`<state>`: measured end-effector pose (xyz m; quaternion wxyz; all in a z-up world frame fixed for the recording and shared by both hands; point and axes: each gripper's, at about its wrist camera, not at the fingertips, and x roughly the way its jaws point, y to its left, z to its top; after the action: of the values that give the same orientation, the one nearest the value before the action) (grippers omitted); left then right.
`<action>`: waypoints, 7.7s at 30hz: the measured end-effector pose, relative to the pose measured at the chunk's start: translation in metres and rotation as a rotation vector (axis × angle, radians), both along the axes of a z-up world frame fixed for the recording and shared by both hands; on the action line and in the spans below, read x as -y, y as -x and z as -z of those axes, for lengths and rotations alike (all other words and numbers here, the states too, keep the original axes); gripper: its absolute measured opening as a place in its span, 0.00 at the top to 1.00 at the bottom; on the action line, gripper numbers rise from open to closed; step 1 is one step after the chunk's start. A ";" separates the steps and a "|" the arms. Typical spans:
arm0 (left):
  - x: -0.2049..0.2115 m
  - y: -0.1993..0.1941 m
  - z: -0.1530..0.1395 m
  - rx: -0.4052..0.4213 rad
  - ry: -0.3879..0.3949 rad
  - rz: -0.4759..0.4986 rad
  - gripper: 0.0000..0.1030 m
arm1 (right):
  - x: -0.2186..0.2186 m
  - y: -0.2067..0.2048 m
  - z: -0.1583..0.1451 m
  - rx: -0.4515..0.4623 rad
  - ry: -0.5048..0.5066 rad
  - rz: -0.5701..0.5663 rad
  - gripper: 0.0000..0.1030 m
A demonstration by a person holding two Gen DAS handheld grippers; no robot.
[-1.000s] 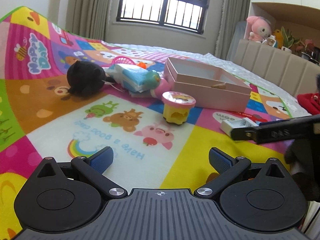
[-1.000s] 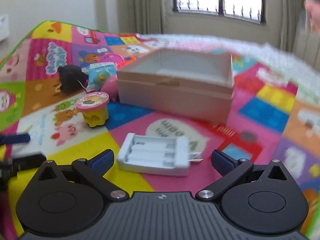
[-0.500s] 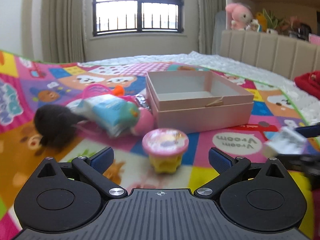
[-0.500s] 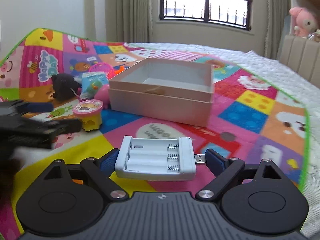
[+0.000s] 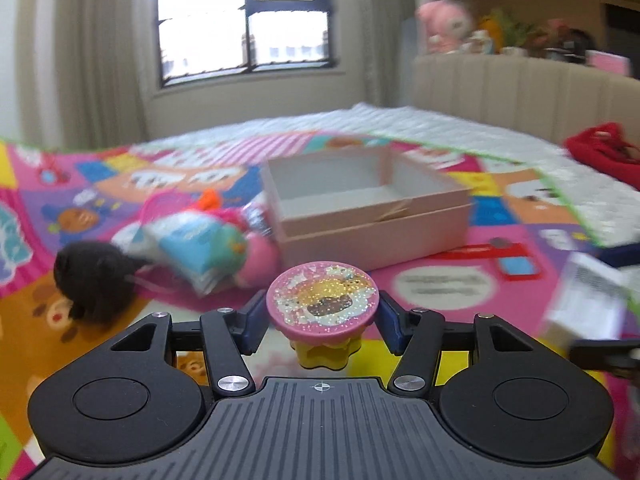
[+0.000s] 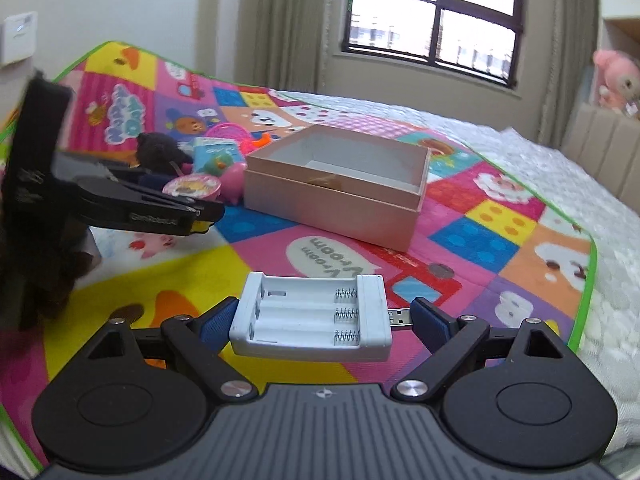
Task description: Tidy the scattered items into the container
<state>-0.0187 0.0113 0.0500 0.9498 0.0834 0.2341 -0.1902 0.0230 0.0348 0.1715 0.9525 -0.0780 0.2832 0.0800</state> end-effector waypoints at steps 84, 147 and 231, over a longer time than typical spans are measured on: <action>0.019 0.057 0.017 -0.119 0.088 0.083 0.00 | 0.062 -0.042 -0.007 -0.019 -0.154 0.149 0.24; 0.016 0.028 0.021 -0.053 0.094 -0.051 0.40 | 0.075 -0.071 0.054 0.051 -0.202 0.354 0.18; 0.034 0.020 0.030 -0.094 -0.019 -0.048 0.23 | 0.048 -0.021 0.013 -0.119 -0.247 0.173 0.52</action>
<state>-0.0385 -0.0222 0.0203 0.9411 0.0779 0.2824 -0.1688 0.0437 -0.0136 0.1583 0.9398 0.0692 0.3327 0.0363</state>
